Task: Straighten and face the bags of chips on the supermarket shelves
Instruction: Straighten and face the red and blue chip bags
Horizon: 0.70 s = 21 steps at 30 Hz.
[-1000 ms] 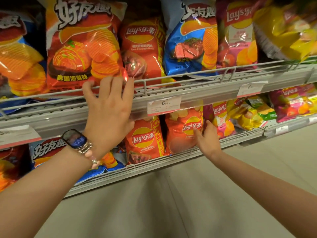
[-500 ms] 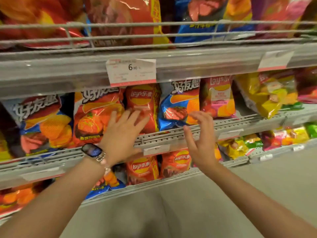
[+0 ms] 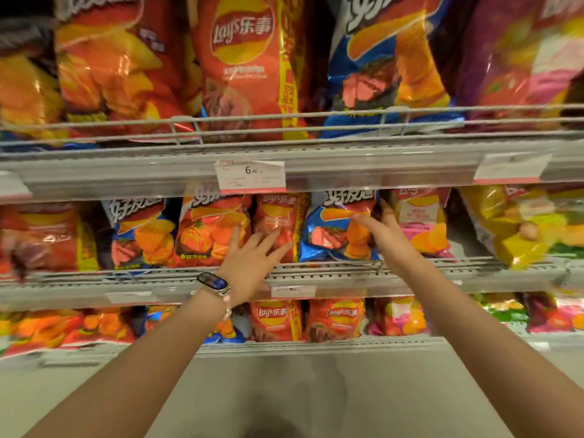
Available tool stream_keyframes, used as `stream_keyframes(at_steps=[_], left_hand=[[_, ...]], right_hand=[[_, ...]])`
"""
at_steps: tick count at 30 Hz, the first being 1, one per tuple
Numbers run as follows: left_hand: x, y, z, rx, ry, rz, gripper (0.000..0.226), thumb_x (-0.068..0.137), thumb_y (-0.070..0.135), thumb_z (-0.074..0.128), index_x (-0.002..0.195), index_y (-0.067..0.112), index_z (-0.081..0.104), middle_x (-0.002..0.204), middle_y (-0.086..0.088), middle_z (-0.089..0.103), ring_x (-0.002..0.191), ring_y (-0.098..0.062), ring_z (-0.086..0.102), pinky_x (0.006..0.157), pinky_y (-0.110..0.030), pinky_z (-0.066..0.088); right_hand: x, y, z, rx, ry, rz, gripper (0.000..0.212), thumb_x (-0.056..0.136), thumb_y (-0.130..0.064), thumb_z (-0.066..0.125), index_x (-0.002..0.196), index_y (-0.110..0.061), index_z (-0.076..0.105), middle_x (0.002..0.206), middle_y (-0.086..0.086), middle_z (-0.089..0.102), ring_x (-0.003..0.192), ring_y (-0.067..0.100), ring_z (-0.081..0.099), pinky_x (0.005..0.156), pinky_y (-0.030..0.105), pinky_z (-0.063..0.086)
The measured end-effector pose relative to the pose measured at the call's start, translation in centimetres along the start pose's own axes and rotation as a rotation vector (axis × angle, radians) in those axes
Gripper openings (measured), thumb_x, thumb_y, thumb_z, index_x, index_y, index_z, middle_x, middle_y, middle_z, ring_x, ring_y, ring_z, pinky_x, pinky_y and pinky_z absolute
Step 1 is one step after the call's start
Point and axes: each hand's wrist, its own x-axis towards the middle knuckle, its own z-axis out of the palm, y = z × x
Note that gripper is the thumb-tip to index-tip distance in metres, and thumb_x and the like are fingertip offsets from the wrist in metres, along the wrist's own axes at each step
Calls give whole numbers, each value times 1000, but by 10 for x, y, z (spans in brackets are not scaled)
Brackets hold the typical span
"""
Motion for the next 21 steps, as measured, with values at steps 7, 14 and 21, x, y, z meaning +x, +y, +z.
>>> stream_keyframes(at_steps=[7, 14, 21], left_hand=[[8, 9, -6, 18, 93, -41, 90, 86, 10, 61, 152, 31, 5, 158, -6, 16, 140, -30, 20, 111, -62, 9], [-4, 1, 4, -34, 142, -38, 89, 85, 35, 66, 153, 27, 9, 158, -6, 16, 143, -30, 17, 110, -64, -3], [-38, -30, 11, -283, 770, -350, 72, 72, 60, 65, 120, 7, 60, 126, -23, 54, 118, -41, 51, 101, -66, 29]], right_hand=[[17, 8, -16, -18, -170, 151, 78, 75, -21, 76, 142, -20, 36, 126, 4, 61, 117, 23, 56, 106, 42, 41], [21, 10, -9, 35, -135, 105, 51, 57, -25, 78, 106, -22, 62, 101, -1, 72, 104, 22, 64, 90, 34, 49], [15, 7, -9, 70, -37, 8, 40, 67, -18, 75, 105, -17, 63, 86, -7, 74, 80, 10, 70, 69, 27, 55]])
